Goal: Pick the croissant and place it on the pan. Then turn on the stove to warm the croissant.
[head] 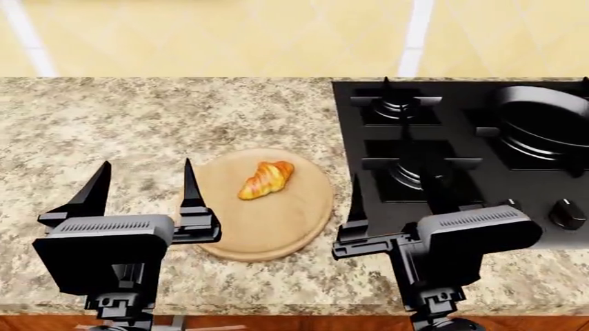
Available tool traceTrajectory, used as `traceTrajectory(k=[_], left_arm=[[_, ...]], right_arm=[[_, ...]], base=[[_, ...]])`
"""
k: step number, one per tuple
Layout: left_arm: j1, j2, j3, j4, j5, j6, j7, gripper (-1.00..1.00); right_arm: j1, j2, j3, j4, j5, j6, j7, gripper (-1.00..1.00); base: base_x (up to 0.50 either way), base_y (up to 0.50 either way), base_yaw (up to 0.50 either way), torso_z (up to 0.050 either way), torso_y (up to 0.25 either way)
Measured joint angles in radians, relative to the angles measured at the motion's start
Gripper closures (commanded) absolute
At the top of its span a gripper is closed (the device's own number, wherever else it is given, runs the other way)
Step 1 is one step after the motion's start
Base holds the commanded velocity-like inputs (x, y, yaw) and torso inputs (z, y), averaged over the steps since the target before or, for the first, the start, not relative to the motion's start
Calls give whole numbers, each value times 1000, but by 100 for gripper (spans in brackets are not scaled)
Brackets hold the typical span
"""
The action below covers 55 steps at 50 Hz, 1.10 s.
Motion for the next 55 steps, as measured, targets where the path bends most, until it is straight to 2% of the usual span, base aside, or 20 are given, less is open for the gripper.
traceTrajectory(k=[17, 29, 36, 55], left_arm=[[-3, -15, 13, -5, -6, 5, -18, -100], [0, -24, 18, -9, -11, 14, -29, -100], [0, -26, 25, -6, -16, 14, -35, -100], [-2, -36, 40, -1, -29, 15, -48, -100]], right_arm=[[3, 12, -13, 3, 3, 1, 9, -100], [23, 3, -16, 14, 4, 22, 34, -100], [117, -20, -68, 21, -31, 110, 63, -100], [311, -132, -172, 301, -172, 114, 243, -100]], base=[[2, 480, 0, 0, 0], [0, 0, 0, 0, 0], [0, 0, 0, 0, 0], [0, 0, 0, 0, 0]])
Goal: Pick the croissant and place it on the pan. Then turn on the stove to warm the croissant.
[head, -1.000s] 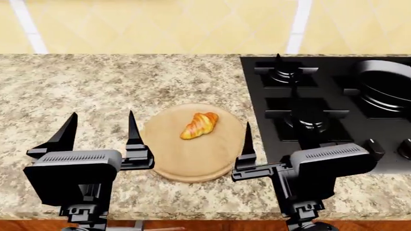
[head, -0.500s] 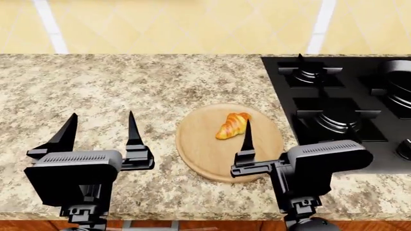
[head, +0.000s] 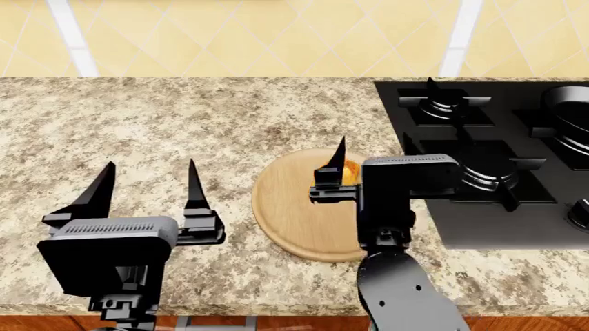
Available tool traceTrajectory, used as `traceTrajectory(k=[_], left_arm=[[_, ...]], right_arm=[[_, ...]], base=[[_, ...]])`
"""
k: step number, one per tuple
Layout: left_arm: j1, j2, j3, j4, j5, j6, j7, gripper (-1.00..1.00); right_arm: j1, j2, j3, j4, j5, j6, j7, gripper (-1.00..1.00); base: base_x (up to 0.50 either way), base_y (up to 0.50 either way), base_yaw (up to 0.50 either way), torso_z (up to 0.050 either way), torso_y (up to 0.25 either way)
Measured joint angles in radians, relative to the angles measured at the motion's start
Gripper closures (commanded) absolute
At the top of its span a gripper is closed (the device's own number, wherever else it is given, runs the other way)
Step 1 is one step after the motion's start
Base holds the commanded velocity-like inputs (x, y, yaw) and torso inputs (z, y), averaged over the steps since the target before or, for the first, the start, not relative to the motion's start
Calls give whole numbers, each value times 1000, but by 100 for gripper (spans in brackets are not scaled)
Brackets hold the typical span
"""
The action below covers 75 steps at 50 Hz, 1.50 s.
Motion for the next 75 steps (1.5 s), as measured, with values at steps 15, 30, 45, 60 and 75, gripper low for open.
traceTrajectory(k=[15, 30, 45, 60, 75], left_arm=[[-20, -15, -15, 6, -12, -9, -15, -100], [-36, -32, -32, 4, -17, -14, -29, -100], [-57, -51, -47, -8, -13, -20, -41, -100], [-56, -55, -43, -18, -13, -12, -46, -100], [-34, -51, -58, -43, -30, 29, -49, -100]], right_arm=[[100, -61, -129, 211, -51, 63, 380, -100], [133, -69, -250, 320, 17, -32, 515, -100], [152, -77, -311, 416, 237, -290, 540, -100], [168, -55, -347, 374, 362, -376, 673, -100], [184, -34, -390, 372, 395, -375, 700, -100]], base=[[0, 0, 0, 0, 0], [0, 0, 0, 0, 0], [0, 0, 0, 0, 0], [0, 0, 0, 0, 0], [0, 0, 0, 0, 0]])
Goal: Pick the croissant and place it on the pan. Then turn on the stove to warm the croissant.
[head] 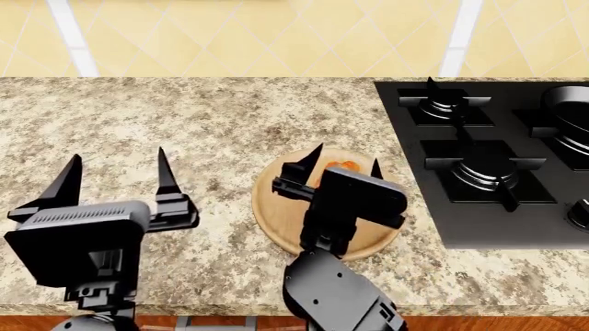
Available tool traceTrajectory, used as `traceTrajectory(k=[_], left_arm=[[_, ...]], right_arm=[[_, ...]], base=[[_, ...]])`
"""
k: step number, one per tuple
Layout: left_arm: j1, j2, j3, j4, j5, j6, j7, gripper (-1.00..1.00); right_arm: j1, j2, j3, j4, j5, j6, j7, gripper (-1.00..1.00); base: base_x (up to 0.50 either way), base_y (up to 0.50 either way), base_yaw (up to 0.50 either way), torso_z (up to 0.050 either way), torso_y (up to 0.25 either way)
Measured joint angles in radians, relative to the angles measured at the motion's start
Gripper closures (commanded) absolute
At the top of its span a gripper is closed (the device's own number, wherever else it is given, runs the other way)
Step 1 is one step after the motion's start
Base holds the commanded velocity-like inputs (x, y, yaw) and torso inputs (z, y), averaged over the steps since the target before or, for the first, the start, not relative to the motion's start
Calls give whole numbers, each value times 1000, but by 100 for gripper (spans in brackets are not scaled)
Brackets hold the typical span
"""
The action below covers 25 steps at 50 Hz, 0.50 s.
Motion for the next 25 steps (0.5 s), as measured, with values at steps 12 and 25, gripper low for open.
traceTrajectory(k=[12, 25], left_arm=[[21, 2, -12, -12, -17, 29, 0, -100], [28, 0, -15, -19, -26, 42, -1, -100]], right_arm=[[-8, -8, 66, -12, 180, 99, 39, -100], [14, -5, 83, -62, 276, 182, 108, -100]], base=[[0, 0, 0, 0, 0], [0, 0, 0, 0, 0]])
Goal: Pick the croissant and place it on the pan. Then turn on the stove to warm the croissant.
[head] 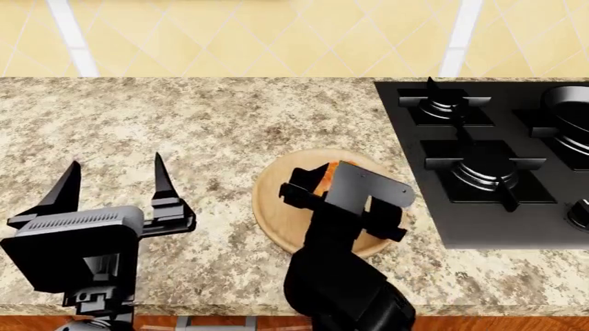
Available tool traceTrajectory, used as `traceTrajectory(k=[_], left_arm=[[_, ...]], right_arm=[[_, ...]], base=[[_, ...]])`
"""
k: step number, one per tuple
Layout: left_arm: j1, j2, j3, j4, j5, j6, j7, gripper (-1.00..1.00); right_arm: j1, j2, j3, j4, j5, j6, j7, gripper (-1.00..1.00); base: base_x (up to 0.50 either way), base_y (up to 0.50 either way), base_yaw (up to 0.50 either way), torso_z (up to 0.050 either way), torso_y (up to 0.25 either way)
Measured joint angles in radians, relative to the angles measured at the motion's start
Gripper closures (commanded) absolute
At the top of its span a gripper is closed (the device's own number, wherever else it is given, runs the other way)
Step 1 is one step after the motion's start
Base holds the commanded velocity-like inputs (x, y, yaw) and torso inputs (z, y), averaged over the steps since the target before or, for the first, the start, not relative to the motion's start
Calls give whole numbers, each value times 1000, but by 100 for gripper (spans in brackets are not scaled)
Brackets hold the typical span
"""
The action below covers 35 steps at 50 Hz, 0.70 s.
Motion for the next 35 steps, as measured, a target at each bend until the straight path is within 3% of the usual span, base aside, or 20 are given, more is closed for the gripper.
traceTrajectory(k=[35], left_arm=[[5, -8, 7, -25, -5, 24, -7, -100]], right_arm=[[30, 1, -60, 13, 86, 59, 22, -100]], base=[[0, 0, 0, 0, 0]])
